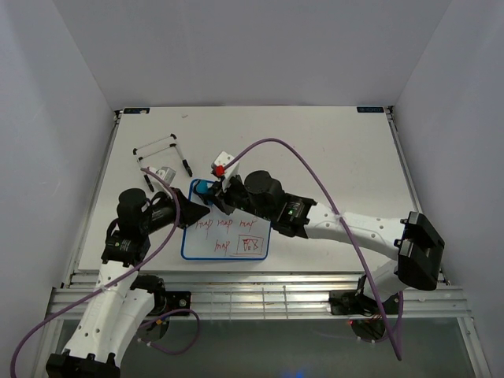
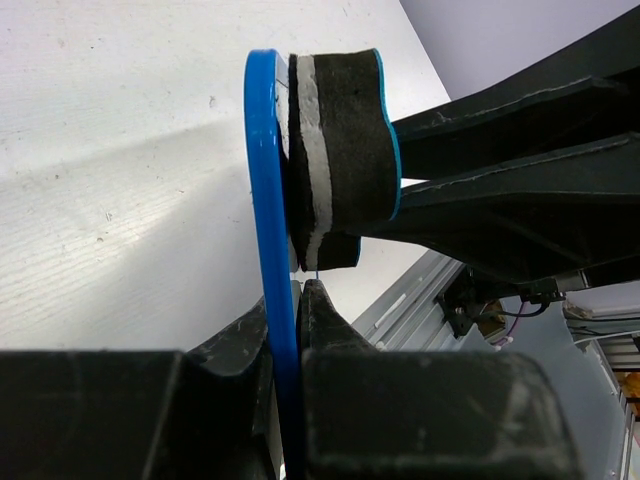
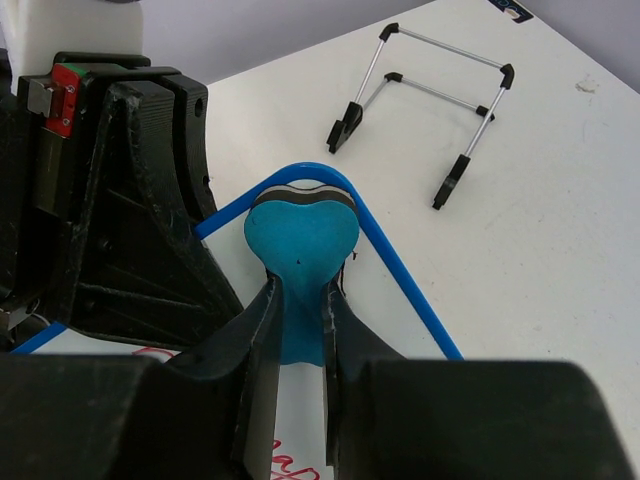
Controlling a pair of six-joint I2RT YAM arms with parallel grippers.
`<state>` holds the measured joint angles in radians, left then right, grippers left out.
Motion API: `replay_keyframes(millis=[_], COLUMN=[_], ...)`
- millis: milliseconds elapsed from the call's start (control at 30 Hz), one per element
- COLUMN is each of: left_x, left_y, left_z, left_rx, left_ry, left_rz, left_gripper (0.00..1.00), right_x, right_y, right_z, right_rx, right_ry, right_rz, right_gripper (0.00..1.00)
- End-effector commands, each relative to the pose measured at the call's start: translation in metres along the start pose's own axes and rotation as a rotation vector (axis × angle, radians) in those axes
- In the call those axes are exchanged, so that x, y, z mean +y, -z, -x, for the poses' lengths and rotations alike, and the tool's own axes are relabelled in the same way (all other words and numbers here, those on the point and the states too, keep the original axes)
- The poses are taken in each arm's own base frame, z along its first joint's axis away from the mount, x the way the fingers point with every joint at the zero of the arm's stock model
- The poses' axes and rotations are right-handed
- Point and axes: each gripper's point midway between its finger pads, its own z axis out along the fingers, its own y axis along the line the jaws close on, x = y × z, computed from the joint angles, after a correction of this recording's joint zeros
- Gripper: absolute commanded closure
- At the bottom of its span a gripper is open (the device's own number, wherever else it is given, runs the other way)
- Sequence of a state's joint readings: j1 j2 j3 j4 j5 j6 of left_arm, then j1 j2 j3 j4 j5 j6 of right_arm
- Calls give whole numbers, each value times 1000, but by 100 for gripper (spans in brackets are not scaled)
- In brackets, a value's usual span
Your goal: Erase the whiteboard
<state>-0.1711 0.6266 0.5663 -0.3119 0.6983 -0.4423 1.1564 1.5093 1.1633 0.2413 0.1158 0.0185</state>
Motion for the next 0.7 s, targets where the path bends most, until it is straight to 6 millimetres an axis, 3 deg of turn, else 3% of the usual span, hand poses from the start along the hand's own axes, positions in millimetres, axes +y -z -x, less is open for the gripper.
replay_keyframes(millis=[0,233,433,667], left_x=[-20,-26,-31,-34], left_y=[4,8,10,12], left_z=[5,6,7,8], left_rx=[-15,-35,-40,-50], left_ry=[-114,-143,-158,-169], left_rz=[-99,-122,-143,-150], left_gripper=[100,100,100,100], right_x=[-7,-29,-39,-64], right_y=[-4,7,19,49], right_z=[-37,-89,-118,-160], right_rx=[92,252,342,428], right_ry=[10,-133,-191,-273], right_rz=[-47,-103,-154,-266], right_gripper=[92,92,92,92])
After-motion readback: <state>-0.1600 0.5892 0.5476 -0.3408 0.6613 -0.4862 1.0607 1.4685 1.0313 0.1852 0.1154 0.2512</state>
